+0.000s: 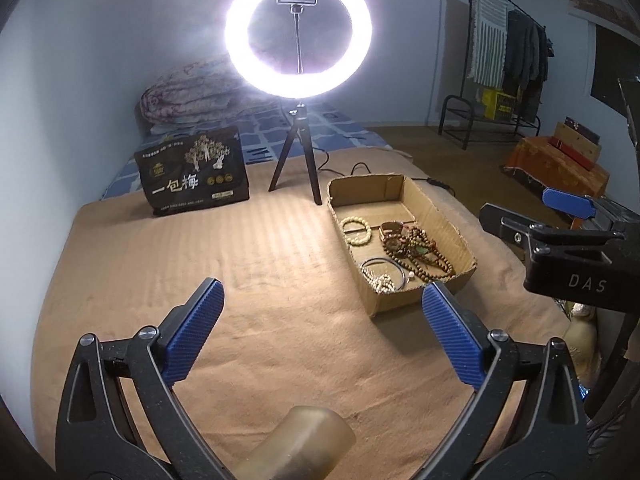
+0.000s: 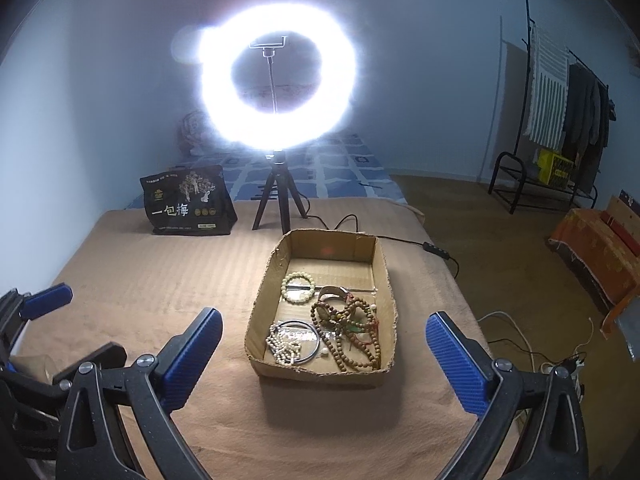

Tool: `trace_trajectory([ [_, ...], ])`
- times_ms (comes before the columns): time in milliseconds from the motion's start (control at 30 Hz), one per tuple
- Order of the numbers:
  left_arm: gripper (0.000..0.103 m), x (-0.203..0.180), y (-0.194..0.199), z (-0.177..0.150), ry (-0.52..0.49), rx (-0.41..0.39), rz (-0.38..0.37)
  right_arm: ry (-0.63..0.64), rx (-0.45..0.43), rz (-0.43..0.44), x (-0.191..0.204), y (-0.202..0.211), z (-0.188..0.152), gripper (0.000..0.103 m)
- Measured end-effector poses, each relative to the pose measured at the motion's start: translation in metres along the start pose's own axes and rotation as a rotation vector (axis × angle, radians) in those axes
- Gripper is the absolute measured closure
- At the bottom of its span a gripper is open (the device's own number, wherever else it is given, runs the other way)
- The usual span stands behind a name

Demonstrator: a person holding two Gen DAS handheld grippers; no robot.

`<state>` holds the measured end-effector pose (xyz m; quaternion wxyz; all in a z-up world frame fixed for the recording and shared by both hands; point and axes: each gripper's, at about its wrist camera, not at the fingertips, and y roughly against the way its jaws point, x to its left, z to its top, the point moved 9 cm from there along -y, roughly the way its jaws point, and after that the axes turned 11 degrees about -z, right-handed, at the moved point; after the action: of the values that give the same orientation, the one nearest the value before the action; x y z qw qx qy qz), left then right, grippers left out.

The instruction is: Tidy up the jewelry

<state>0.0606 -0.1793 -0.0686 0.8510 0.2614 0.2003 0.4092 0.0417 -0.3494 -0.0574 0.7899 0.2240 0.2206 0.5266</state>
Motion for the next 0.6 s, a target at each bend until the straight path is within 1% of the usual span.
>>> trace_trajectory([
  [200, 0.002, 0.003, 0.005, -0.003, 0.017, -0.004, 0.013, 0.02, -0.014, -0.001, 0.004, 0.003, 0.0, 0.0],
  [600, 0.001, 0.009, 0.019, 0.002, 0.043, -0.047, 0.03, 0.016, -0.027, 0.004, 0.006, 0.006, 0.001, 0.0],
])
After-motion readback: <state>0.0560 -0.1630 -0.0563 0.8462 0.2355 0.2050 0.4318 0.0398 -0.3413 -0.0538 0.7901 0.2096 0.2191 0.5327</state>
